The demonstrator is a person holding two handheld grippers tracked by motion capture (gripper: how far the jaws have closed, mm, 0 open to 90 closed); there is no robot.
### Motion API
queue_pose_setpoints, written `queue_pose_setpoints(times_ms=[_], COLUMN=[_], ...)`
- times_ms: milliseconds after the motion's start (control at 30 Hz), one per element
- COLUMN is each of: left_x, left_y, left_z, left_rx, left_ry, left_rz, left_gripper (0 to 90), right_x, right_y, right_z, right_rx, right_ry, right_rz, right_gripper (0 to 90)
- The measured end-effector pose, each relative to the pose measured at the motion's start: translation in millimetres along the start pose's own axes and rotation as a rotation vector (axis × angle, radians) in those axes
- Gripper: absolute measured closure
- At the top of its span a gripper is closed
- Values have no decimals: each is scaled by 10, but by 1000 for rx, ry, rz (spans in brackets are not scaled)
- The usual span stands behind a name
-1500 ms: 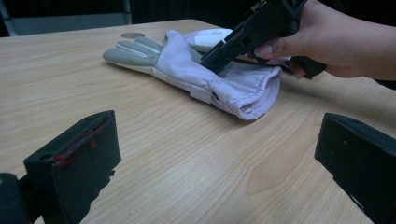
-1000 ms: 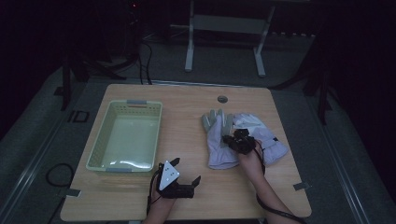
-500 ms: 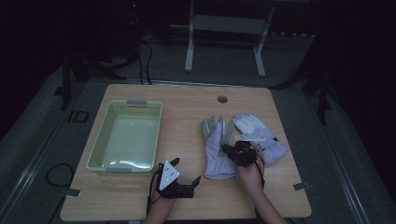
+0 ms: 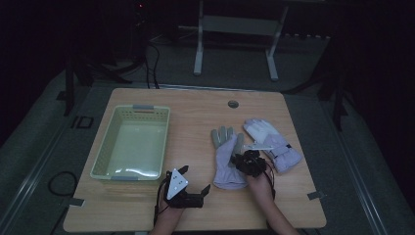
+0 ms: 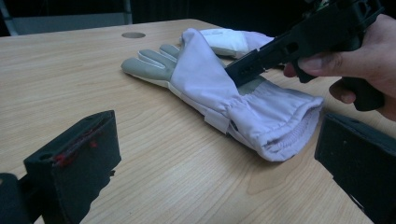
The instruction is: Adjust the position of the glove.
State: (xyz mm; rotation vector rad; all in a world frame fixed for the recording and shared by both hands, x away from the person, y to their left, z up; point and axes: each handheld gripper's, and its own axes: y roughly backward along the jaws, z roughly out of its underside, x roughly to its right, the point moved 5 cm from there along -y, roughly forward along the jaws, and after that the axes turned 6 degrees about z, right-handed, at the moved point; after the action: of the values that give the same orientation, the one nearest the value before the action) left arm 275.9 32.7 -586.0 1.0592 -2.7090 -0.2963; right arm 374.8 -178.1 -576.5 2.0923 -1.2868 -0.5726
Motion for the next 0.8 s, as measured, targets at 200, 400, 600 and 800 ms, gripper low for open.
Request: queue_pose_setpoints(times_ms=[200,400,600,800], left_x=[0,-1,-4,-8], left_y=[0,0,-3,-5], left_z=[0,0,-1,-2], left_rx=[0,-1,1,4], left_ry=[-1,1,7,13], left_rz=[1,1,-1,2], left_gripper=[3,3,3,3], right_x=[157,597,1109,1492], right_y=[192,444,607,573], right_z=[-128,-294,-368,-375], right_rx=[57,115,120,91], right_ry=[24,81,112,96], right_rz=[0,21,34,23], right_gripper=[607,534,580,577])
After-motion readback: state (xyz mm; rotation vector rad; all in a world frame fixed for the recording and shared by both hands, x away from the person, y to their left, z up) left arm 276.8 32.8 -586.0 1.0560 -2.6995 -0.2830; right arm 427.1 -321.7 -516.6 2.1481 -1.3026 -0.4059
